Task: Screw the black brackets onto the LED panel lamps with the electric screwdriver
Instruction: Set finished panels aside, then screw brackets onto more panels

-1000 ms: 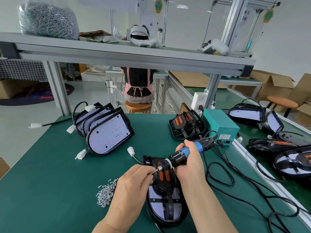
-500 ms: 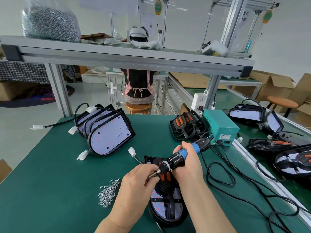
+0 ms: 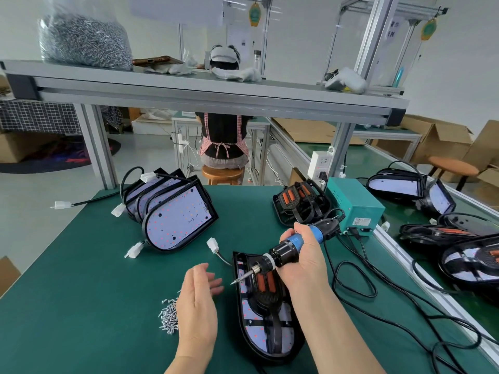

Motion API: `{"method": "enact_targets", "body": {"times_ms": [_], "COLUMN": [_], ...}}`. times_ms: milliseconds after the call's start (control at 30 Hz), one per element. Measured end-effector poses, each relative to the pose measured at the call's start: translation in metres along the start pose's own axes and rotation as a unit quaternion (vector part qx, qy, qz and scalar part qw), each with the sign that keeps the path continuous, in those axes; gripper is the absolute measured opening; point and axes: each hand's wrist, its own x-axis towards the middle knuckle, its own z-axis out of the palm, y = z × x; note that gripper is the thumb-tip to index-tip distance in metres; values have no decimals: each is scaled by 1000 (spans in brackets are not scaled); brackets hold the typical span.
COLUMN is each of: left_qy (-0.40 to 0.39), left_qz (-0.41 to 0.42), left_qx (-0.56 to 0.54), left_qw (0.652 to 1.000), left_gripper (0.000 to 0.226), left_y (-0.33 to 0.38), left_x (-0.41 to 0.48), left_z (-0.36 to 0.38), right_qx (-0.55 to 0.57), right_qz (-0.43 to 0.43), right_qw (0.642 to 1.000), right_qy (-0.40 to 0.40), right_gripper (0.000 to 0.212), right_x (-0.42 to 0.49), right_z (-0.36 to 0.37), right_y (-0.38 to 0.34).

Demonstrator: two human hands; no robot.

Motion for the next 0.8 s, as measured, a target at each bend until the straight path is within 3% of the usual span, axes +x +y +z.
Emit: {"method": "enact_targets", "body": {"times_ms": [133, 200, 467, 600, 800], "left_qy": [-63, -91, -177, -215, -216], "left_qz": [-6, -14, -102, -163, -136], "left_qx": [123, 178, 218, 149, 160], "left_qw": [990, 980, 954, 951, 953], "left_gripper": [22, 34, 86, 84, 53], "left_y": [-7, -6, 8, 9, 3], "left_x": [4, 7, 9, 16, 16], "left_z": [2, 4, 21, 23, 20], "right_qx": [7, 8, 20, -20, -113], "right_qz": [1, -5, -69, -137, -265], "right_qw": [1000, 1000, 997, 989, 954], "right_qy": [-2, 0, -20, -46, -78], "right_gripper": [26, 27, 30, 26, 17], "right_x": [1, 3, 10, 17, 26], "right_z": [6, 10, 30, 39, 51], "right_y": [-2, -5, -17, -18, -12]}}
